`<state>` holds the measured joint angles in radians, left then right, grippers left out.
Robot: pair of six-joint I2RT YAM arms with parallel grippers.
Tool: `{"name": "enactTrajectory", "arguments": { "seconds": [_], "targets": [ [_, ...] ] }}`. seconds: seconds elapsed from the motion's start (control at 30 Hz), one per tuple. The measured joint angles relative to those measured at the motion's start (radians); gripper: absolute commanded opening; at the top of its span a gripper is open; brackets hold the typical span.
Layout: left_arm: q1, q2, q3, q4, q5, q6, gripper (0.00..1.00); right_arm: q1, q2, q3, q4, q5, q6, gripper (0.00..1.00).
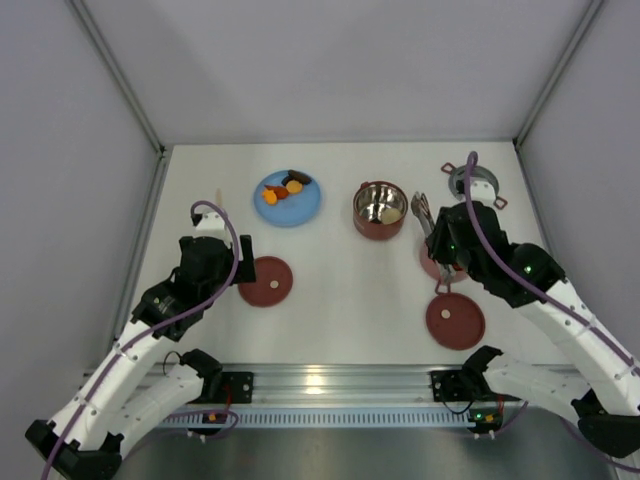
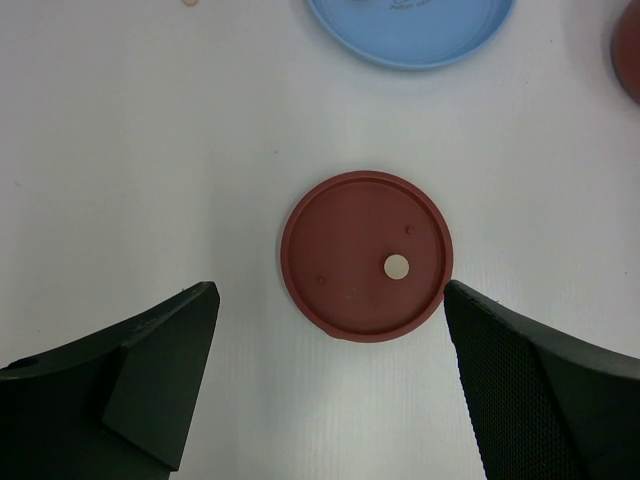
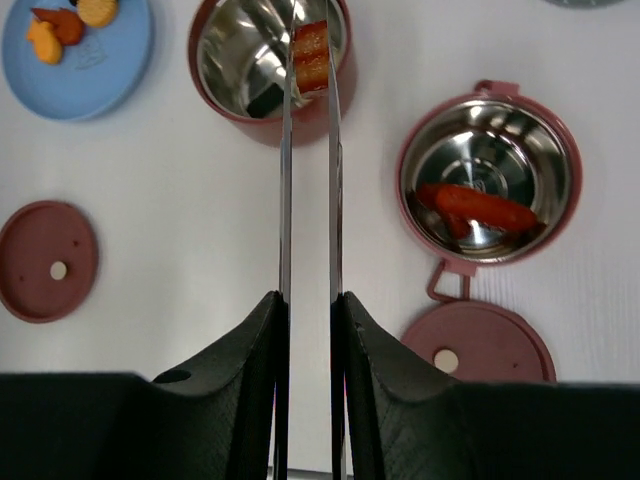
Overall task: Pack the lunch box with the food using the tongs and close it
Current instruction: Place the fake food in the packing box.
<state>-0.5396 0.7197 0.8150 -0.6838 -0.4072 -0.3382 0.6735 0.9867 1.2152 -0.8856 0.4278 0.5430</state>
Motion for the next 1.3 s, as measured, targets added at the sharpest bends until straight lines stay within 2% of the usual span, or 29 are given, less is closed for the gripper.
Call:
{"name": "enactTrajectory", "arguments": {
  "seconds": [0.17,0.43,1.13,1.3],
  "targets": [
    [0.000,-0.005,0.000,0.000,0.003,0.000,0.99,-0.019,-0.134,-0.116,-0.089,0.057,0.069,0.17],
    [0.000,-0.005,0.000,0.000,0.008,0.000,0.99,-0.088,-0.199,-0.243,-0.156,0.098,0.105,0.18],
    [0.000,-0.003,0.000,0.000,0.010,0.000,0.99,-0.153,-0.081,-0.307,-0.016,0.011,0.056,0.18],
    [0.000,0.003,0.000,0.000,0.010,0.000,0.99,-0.159,-0.051,-0.317,0.005,-0.008,0.044,0.22]
  ]
}}
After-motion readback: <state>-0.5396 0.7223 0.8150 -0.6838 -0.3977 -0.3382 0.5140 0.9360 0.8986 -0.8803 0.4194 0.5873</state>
